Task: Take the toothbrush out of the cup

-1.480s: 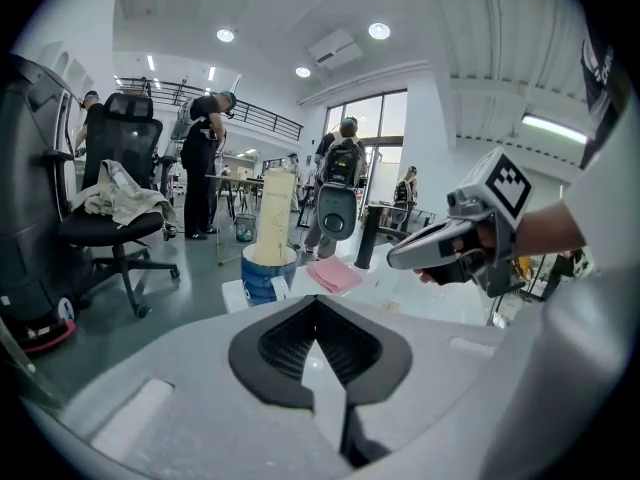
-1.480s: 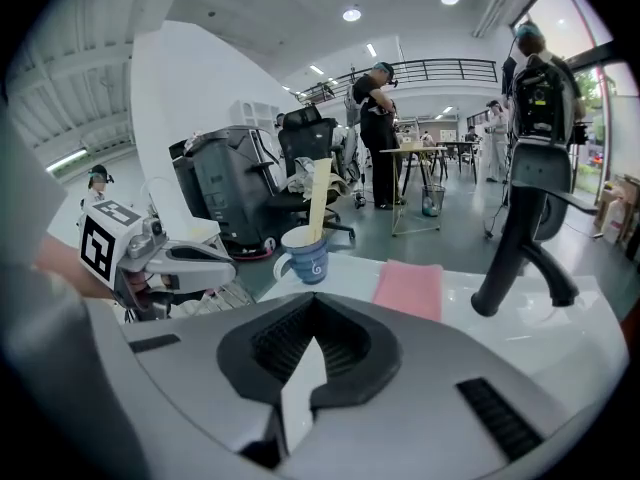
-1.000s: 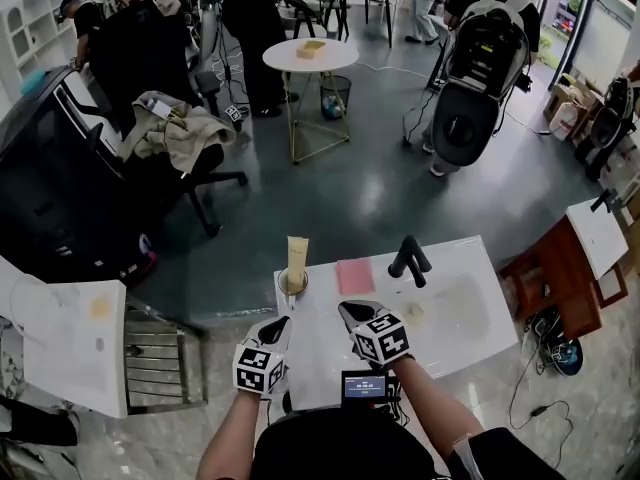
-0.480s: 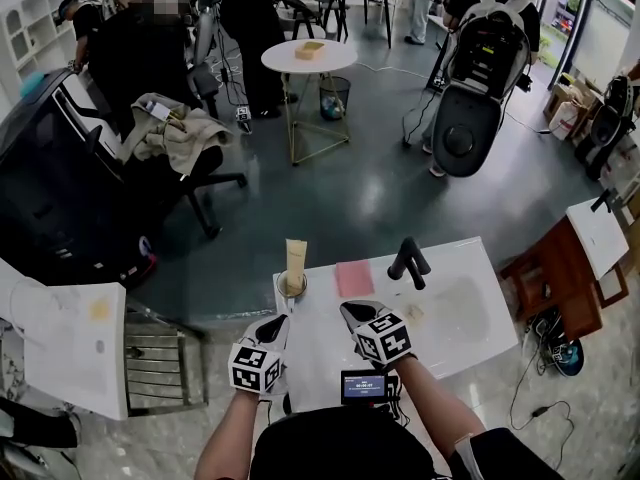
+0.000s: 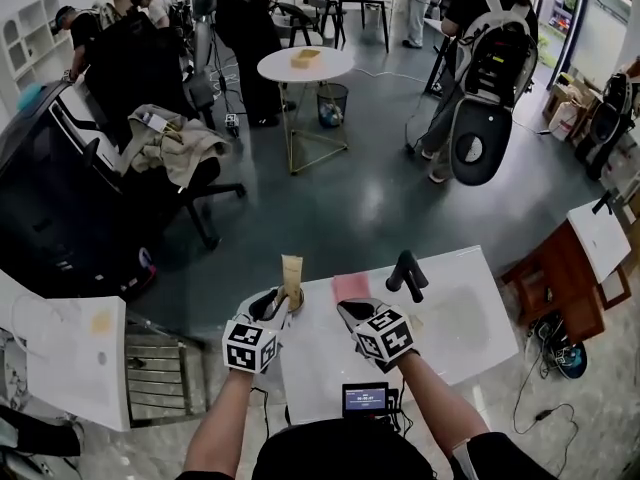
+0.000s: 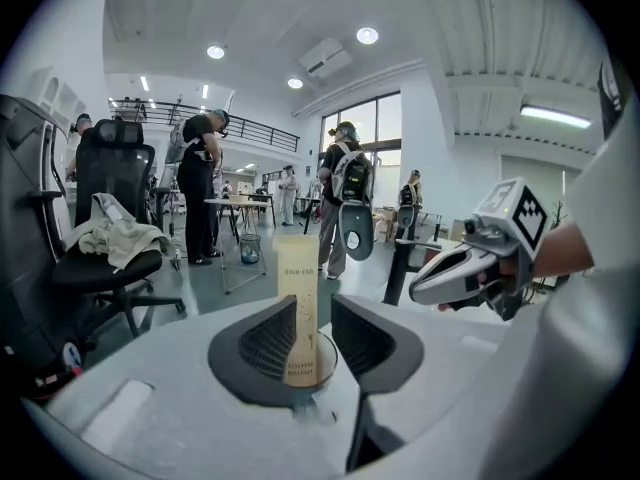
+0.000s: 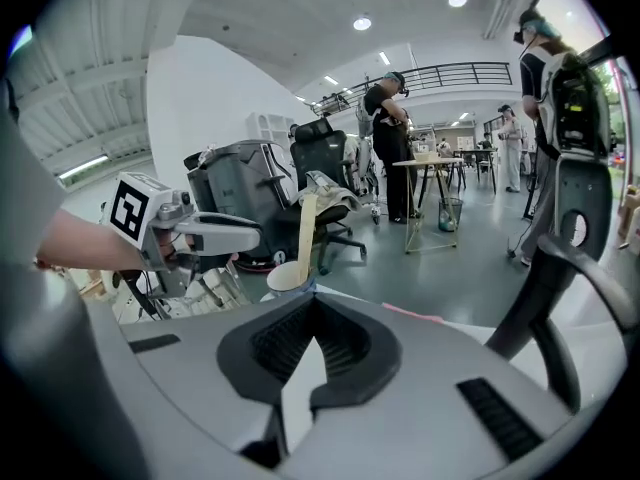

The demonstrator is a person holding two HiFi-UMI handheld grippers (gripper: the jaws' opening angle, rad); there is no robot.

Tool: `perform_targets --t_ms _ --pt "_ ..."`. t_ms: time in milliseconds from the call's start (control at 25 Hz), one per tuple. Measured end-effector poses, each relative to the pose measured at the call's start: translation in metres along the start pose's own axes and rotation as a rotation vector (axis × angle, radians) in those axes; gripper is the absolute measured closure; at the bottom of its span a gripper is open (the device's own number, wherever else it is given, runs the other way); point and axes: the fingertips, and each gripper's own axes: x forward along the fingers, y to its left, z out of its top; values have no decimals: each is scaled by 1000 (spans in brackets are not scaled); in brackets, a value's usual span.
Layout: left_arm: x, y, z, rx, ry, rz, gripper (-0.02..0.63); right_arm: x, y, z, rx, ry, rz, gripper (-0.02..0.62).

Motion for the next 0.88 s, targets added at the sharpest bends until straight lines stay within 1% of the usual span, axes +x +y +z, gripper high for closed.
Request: perform_targets --t_ms 120,240,360,400,600,760,840,880 --pt "18 8 9 7 2 31 464 3 -8 7 -4 -7 3 586" --pt "38 14 8 -11 21 59 392 9 -16 10 -1 -2 4 586" --pt "56 17 0 -29 51 57 336 16 -23 9 0 8 -1 586" --pt "61 17 -3 -33 59 53 328 19 -26 8 0 13 0 586" --pt "79 20 -18 -31 102 77 325 25 -36 1 21 28 -1 586" --pt "85 19 -29 9 143 101 332 26 -41 -4 34 33 -6 586" --pt "83 19 -31 17 139 114 400 25 -42 -7 36 38 -10 586" --pt "82 19 -31 16 135 119 410 25 -42 -8 35 40 -12 586"
